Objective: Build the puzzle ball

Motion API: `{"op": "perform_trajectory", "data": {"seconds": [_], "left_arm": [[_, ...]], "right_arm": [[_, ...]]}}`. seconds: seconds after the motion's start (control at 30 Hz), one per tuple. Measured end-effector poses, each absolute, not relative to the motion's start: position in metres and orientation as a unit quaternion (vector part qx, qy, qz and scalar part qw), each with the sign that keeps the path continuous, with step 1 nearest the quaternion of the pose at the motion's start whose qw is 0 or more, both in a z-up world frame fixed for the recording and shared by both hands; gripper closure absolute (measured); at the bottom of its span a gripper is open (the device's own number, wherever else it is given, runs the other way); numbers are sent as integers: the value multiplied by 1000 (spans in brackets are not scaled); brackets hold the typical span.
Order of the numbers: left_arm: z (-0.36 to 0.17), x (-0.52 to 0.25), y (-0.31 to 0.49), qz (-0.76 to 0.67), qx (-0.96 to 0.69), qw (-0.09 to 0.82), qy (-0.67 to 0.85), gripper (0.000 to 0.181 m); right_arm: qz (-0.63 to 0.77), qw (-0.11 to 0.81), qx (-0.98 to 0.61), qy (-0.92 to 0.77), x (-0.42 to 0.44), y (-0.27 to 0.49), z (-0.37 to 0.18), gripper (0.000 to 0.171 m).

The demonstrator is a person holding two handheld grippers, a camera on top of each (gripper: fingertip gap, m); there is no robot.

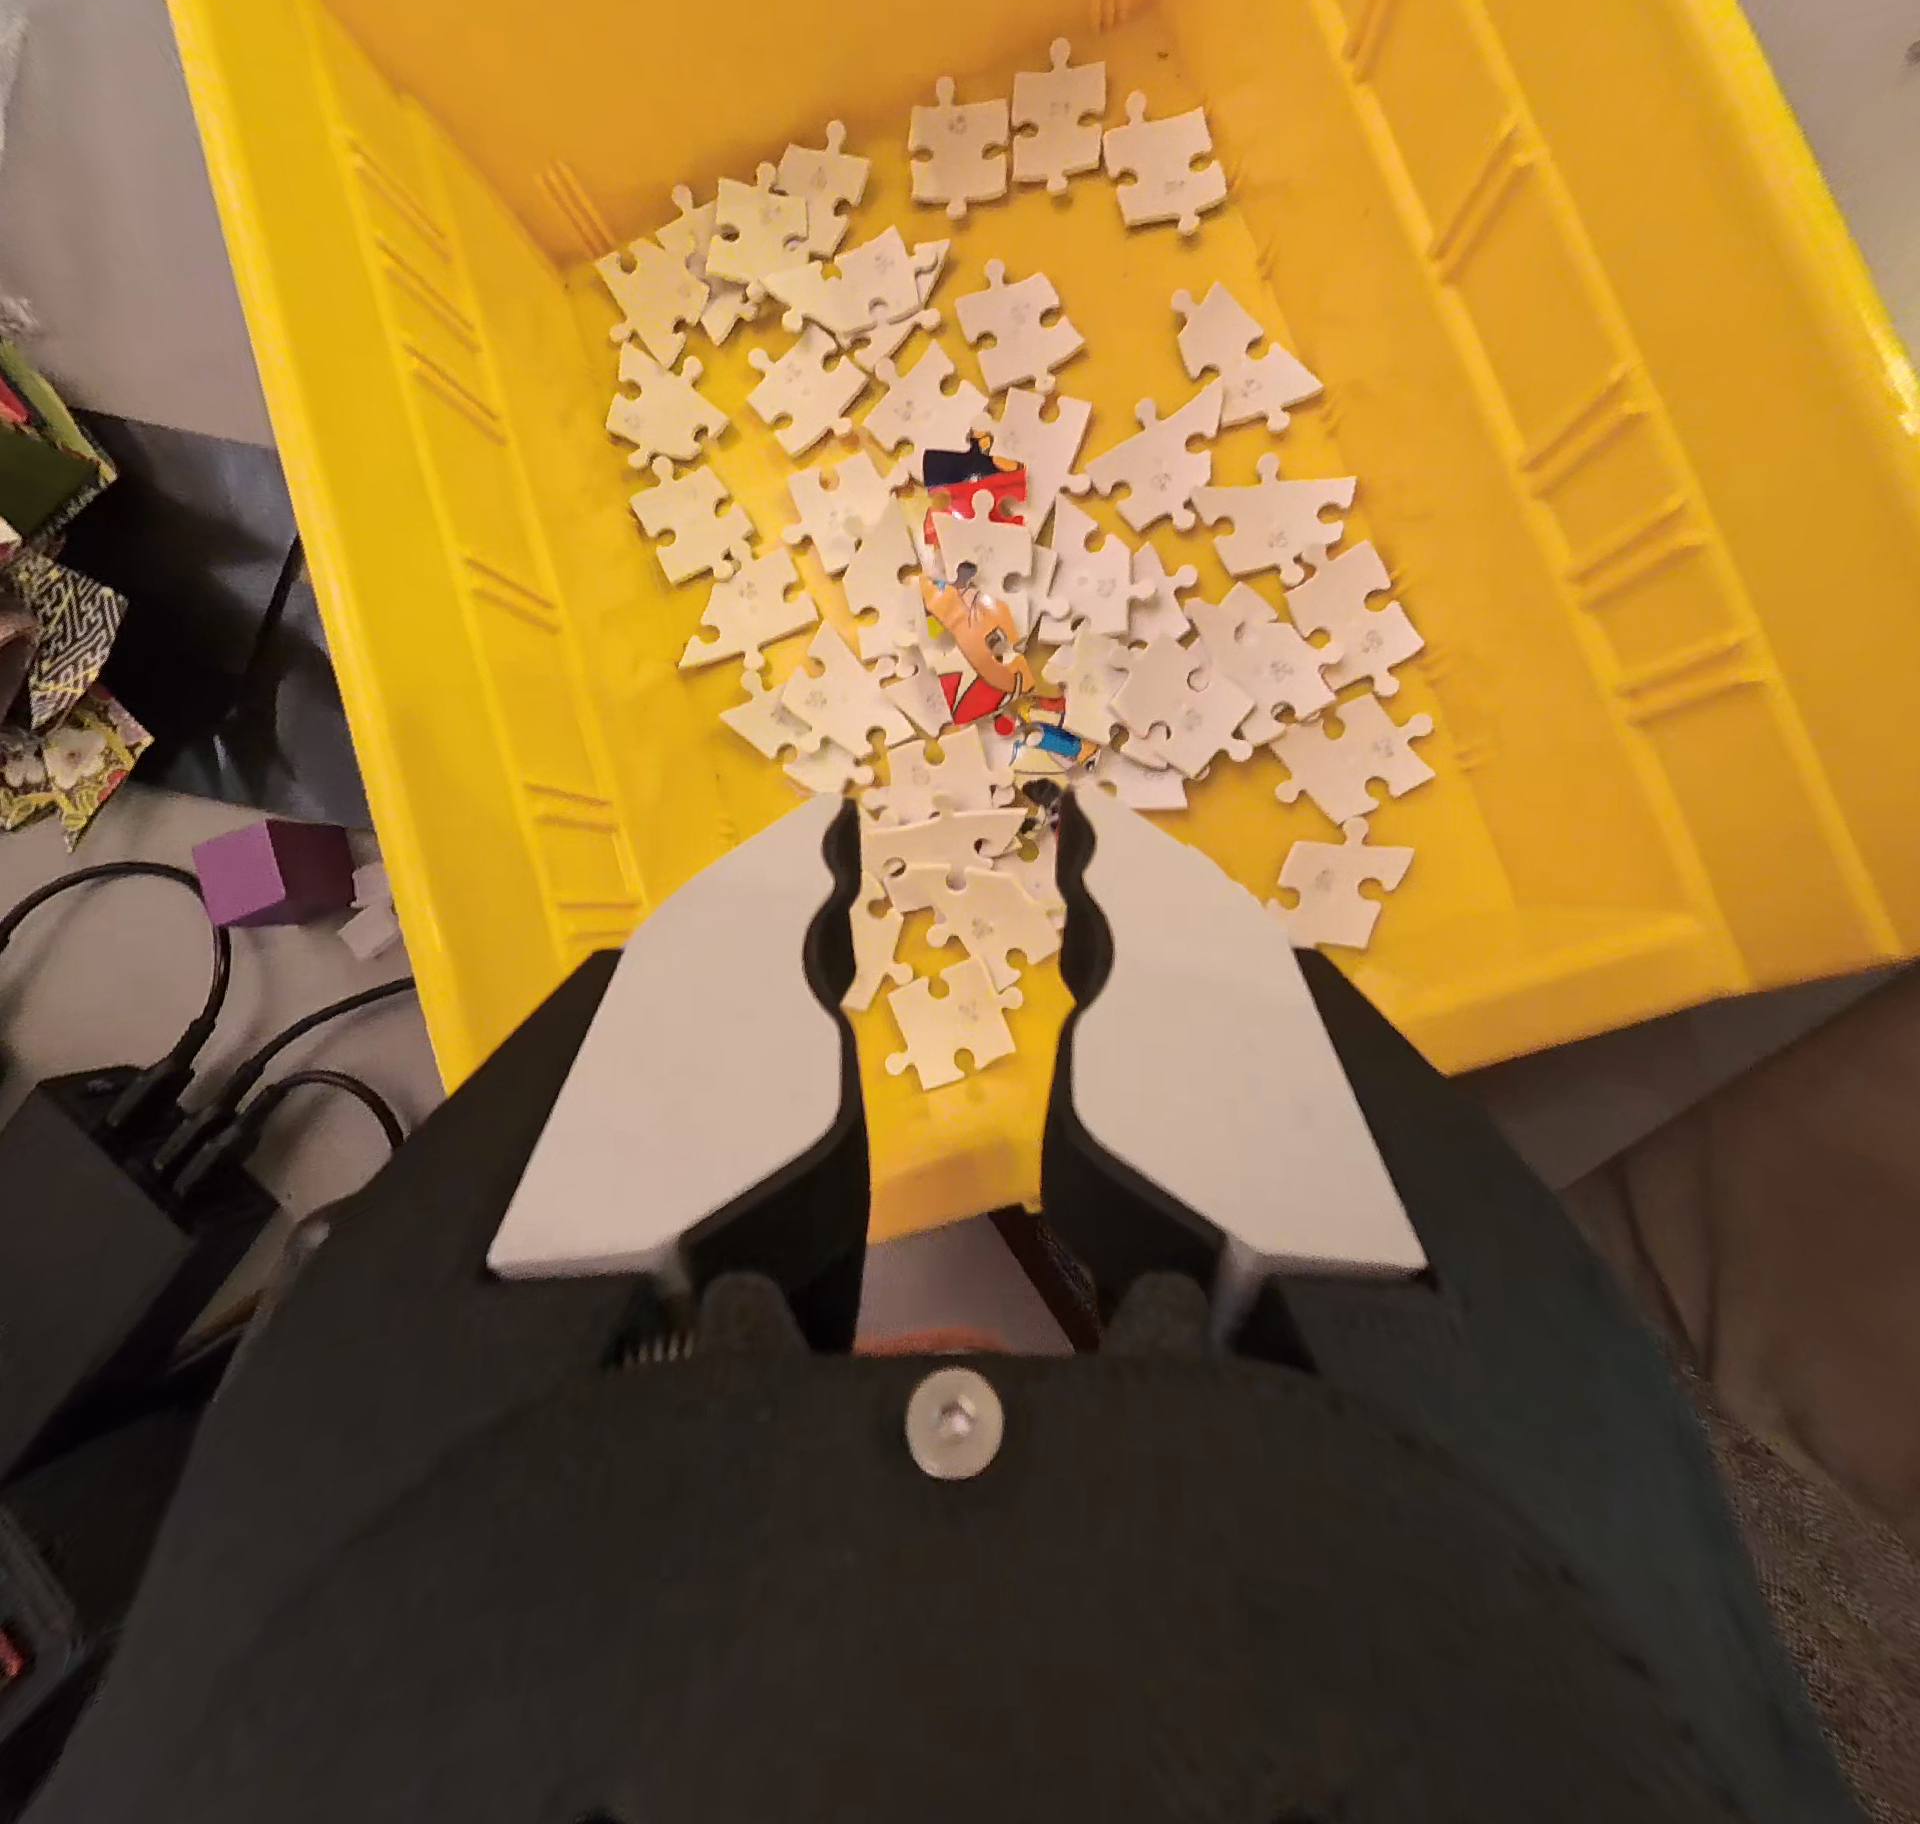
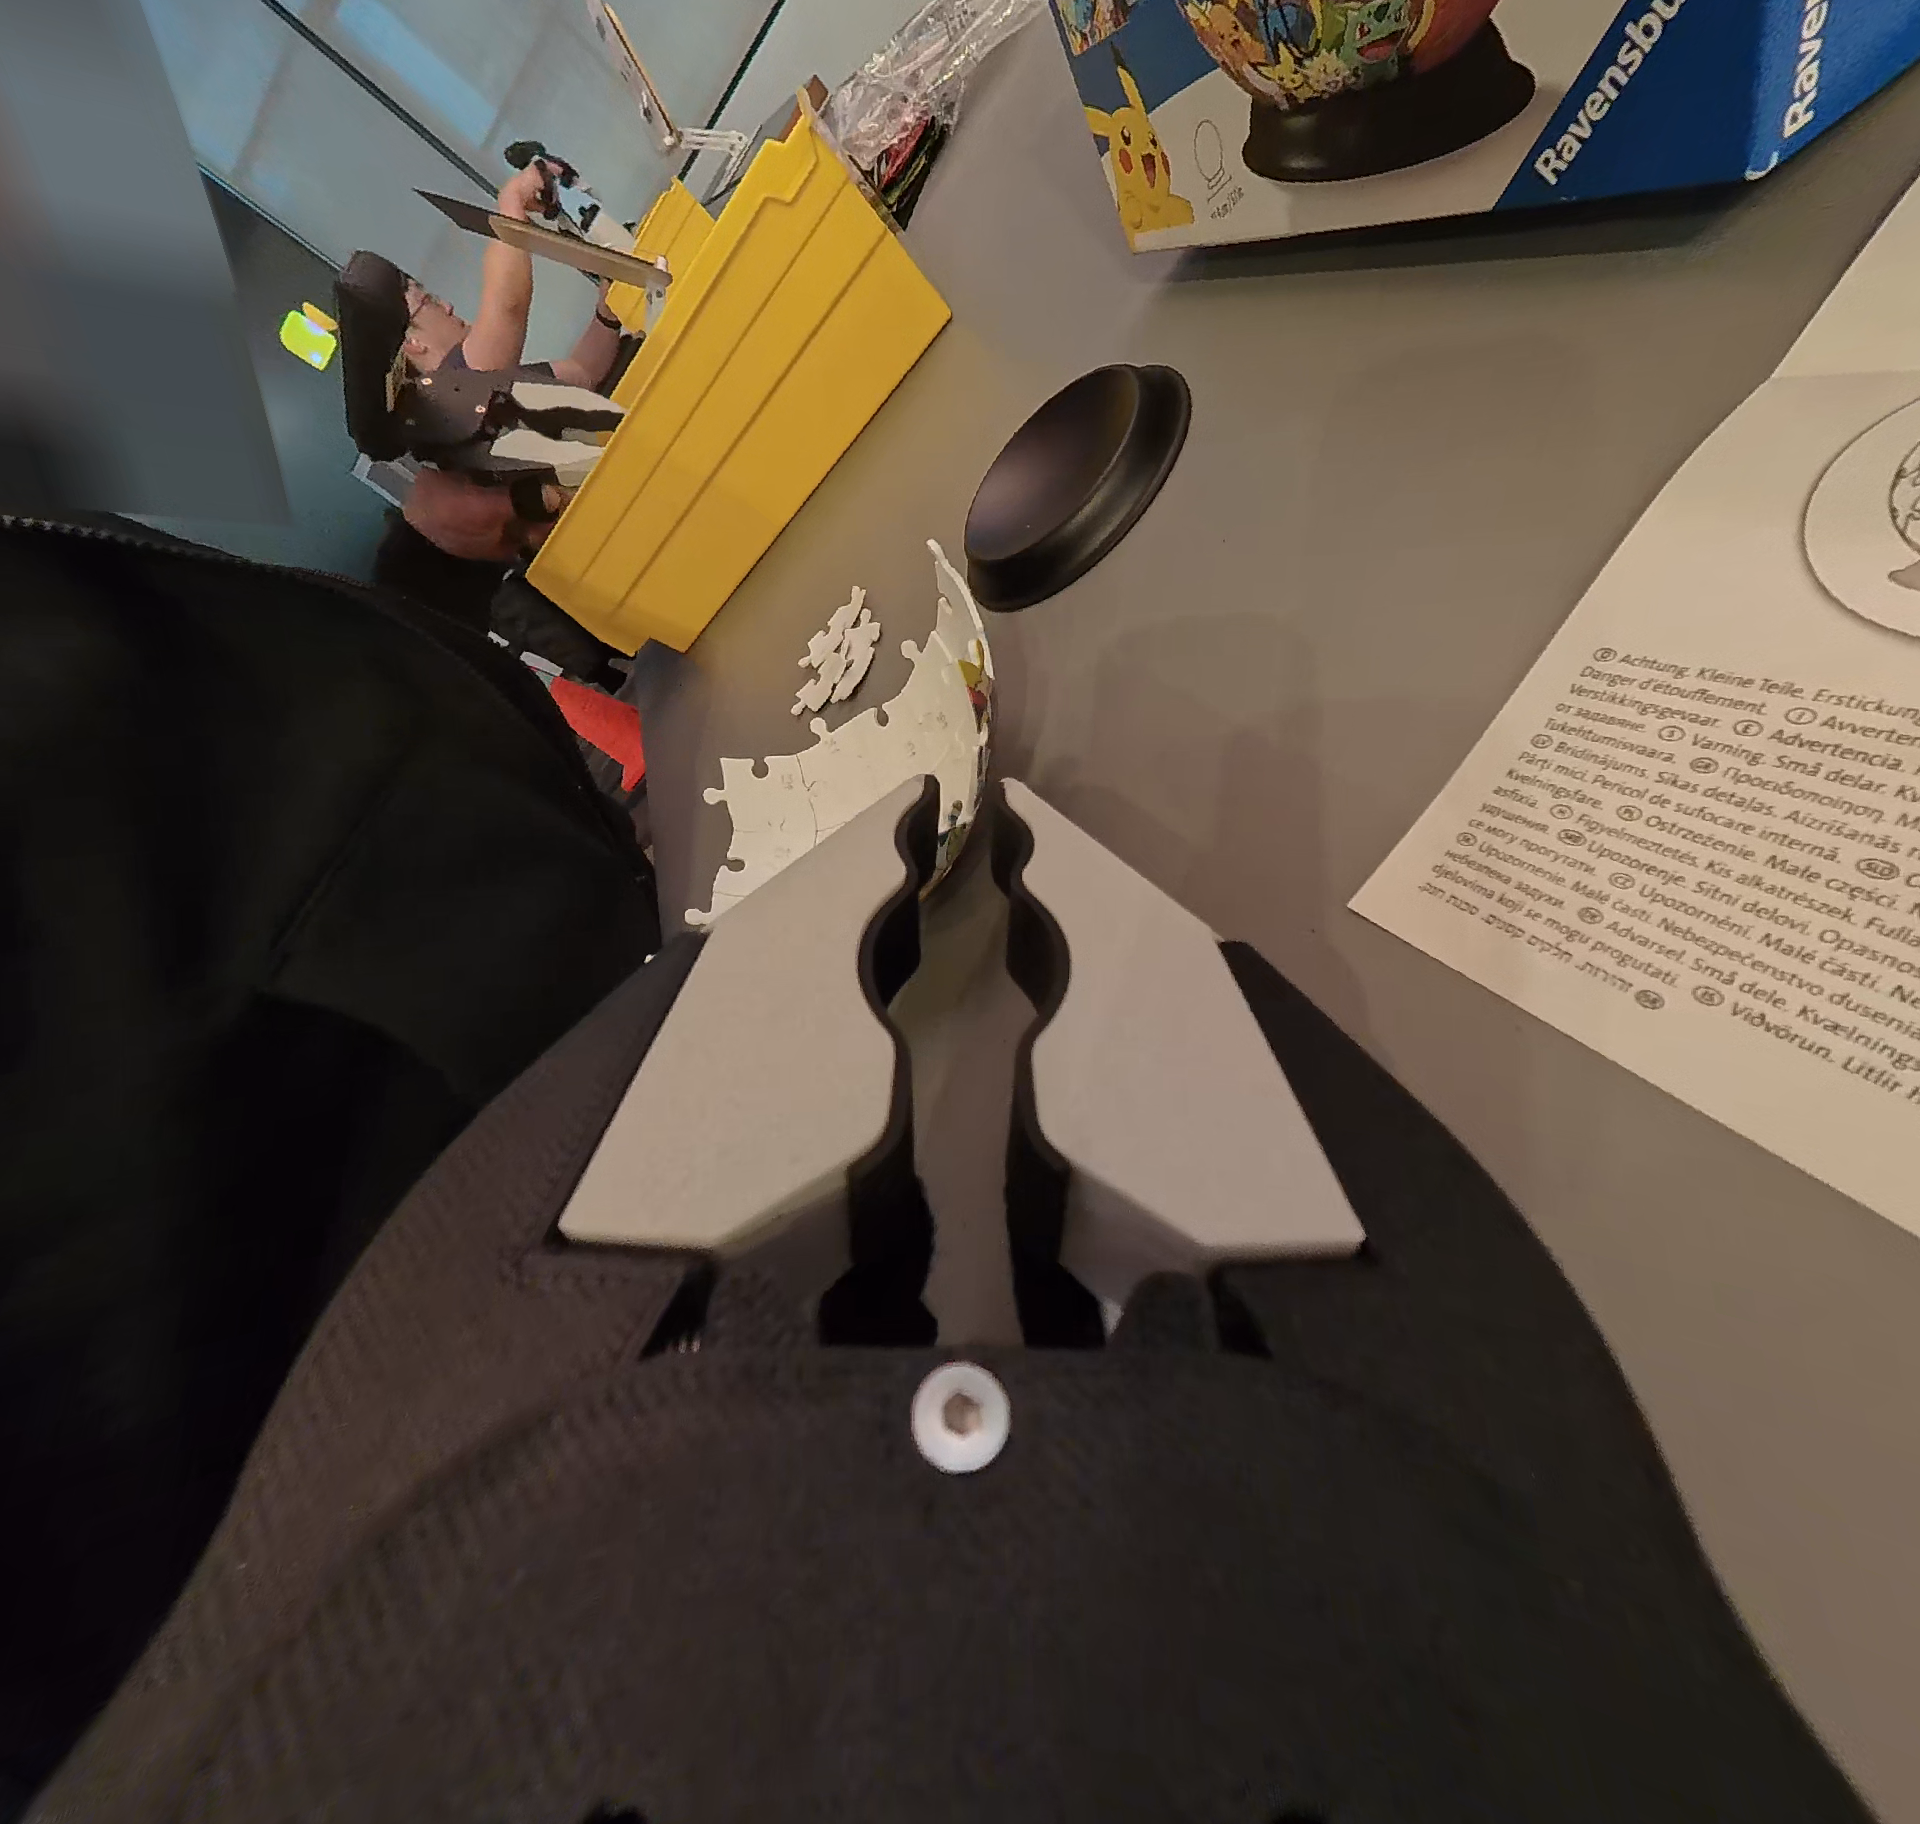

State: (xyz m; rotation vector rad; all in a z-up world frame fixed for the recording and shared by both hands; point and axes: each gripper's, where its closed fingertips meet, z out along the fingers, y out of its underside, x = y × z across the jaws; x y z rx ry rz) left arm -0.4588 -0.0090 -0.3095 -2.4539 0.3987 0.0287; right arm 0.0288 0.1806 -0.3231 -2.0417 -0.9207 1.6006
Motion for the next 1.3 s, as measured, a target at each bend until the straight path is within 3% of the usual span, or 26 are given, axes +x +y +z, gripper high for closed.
{"op": "perform_trajectory", "data": {"seconds": [0.53,1.3], "left_arm": [[-307,-472,-34,35,-941,311,132,145],[-344,-469,-38,48,-964,212,151,141]], "right_arm": [[574,203,-720,-334,30,179,-320,164],[575,210,-716,-336,30,178,-318,164]]}}
